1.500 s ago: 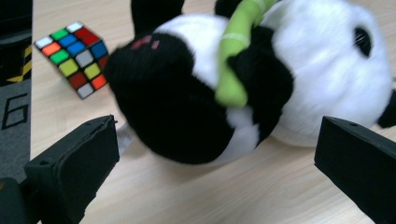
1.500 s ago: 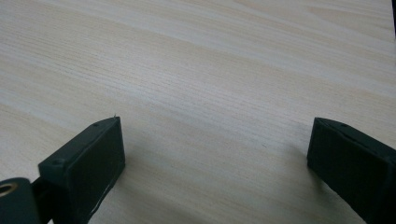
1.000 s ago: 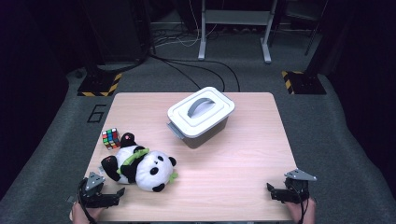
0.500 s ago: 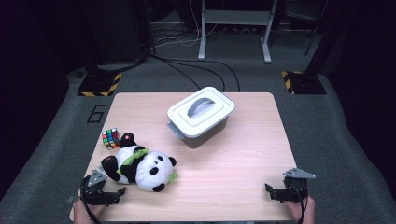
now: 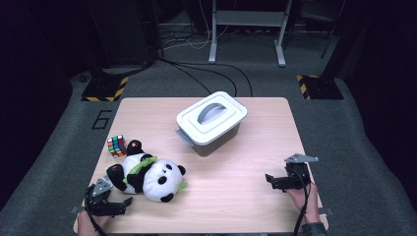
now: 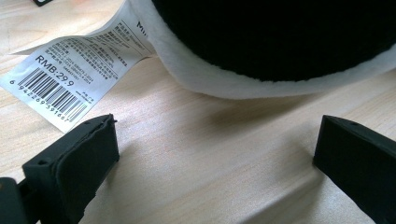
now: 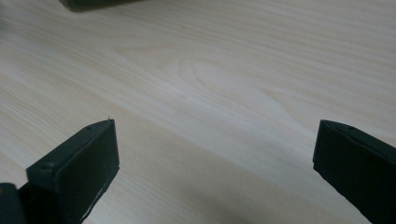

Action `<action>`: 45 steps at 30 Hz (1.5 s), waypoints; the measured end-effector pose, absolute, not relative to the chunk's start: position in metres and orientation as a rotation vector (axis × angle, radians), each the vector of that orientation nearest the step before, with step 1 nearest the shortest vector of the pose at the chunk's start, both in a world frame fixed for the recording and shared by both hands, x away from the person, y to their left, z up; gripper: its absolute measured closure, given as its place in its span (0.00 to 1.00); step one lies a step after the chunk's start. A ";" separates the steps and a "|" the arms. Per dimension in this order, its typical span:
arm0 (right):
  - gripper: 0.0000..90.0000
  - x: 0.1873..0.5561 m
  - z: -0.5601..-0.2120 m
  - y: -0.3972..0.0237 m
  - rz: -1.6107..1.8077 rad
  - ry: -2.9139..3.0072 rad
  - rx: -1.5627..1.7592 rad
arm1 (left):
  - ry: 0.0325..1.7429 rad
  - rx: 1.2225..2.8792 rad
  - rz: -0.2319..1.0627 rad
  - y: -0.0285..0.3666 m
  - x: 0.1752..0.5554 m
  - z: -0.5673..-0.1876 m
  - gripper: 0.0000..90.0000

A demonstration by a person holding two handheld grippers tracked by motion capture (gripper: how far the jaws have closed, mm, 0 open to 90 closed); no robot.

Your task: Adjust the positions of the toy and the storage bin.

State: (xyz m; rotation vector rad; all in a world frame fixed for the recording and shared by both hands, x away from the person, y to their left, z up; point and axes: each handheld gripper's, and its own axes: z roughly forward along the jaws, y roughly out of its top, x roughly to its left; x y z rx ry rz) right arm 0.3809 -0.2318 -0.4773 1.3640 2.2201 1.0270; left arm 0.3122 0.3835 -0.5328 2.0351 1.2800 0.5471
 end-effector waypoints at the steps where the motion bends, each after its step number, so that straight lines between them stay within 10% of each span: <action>1: 0.00 0.381 -0.477 -0.232 1.027 2.220 1.364 | 1.280 2.035 0.547 0.383 0.312 -0.533 0.00; 45: 0.09 0.535 -0.394 -0.150 1.112 2.269 1.250 | 1.281 2.033 0.549 0.383 0.312 -0.533 0.00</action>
